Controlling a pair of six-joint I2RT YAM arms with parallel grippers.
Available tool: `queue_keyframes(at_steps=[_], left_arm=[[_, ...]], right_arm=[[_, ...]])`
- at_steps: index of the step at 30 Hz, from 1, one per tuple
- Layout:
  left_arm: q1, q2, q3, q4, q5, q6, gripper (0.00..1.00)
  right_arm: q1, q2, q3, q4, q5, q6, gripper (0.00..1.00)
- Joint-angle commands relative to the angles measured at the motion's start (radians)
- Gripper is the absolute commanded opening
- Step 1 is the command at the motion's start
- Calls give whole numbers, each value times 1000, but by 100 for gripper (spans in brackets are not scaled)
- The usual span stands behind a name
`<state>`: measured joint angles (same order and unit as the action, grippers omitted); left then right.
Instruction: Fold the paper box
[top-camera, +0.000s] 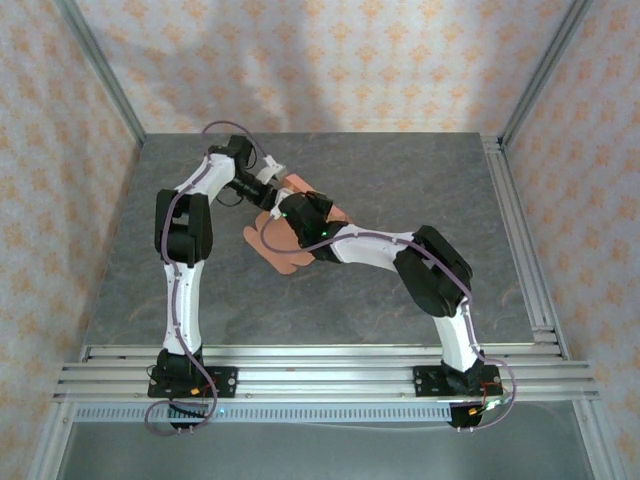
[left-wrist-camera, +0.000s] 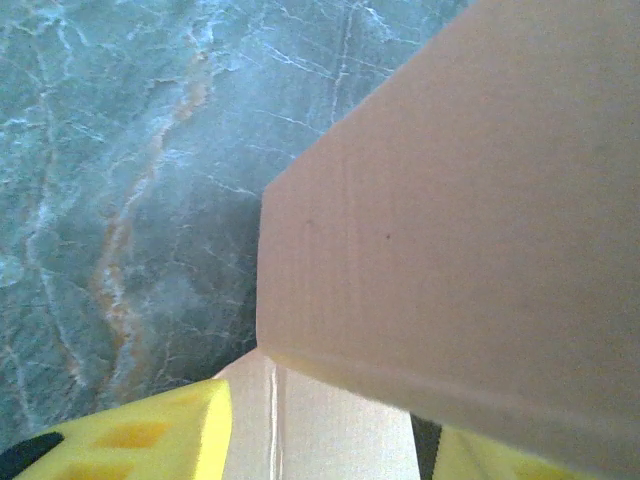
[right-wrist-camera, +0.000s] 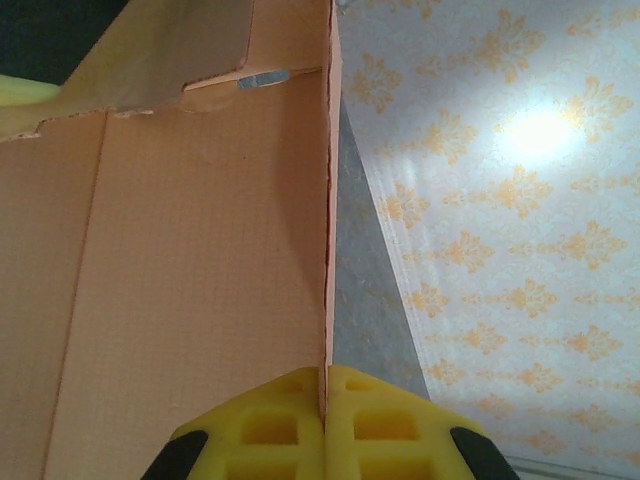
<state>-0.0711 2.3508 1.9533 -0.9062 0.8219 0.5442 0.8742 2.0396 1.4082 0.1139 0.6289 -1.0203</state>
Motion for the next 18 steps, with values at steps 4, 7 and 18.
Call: queue_keyframes(at_steps=[4, 7, 18], left_arm=[[13, -60, -30, 100, -33, -69, 51], [12, -51, -20, 105, -36, -79, 50], [11, -54, -11, 111, 28, -75, 51]], right_arm=[[3, 21, 59, -112, 12, 89, 0], [3, 22, 81, -177, -25, 123, 0], [0, 99, 202, -211, -6, 189, 0]])
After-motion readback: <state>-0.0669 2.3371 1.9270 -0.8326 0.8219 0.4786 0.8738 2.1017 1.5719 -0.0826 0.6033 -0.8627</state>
